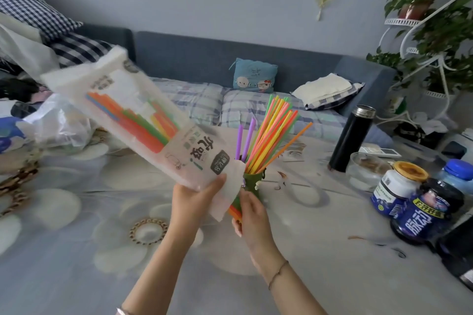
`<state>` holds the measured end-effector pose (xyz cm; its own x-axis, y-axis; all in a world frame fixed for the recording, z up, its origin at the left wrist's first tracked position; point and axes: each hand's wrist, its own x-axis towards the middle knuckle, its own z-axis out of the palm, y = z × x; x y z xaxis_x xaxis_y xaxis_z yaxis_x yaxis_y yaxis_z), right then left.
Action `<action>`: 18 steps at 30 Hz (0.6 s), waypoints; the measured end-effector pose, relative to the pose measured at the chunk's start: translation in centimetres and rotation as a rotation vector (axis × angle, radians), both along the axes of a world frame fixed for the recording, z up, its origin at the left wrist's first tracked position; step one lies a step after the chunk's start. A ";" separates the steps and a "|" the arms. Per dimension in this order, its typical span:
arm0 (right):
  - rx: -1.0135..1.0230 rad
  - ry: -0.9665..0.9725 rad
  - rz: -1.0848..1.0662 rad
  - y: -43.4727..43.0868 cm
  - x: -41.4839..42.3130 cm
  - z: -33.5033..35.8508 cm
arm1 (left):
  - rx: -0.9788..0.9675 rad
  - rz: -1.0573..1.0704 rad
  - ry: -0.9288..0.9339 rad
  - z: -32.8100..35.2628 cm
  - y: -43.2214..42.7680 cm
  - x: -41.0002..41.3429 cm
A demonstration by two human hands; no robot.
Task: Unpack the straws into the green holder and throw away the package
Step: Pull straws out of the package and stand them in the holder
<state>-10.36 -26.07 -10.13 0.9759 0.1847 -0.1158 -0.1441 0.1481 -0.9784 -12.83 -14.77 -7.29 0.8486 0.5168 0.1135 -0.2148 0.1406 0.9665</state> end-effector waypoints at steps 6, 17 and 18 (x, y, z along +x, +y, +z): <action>-0.130 -0.376 -0.083 -1.7 1.0 0.6 | -0.348 -0.066 0.044 -0.6 1.7 0.3; -0.190 -0.424 -0.125 -5.2 2.5 3.0 | -0.543 -0.168 0.037 -1.6 3.2 0.9; -0.196 -0.433 -0.141 -5.3 2.5 3.0 | -0.538 -0.185 0.048 -1.7 2.8 0.9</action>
<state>-7.83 -31.35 -7.11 0.9560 0.0631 0.2865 0.2900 -0.0562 -0.9554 -11.88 -11.93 -9.04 0.9282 0.3331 -0.1657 -0.0971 0.6468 0.7564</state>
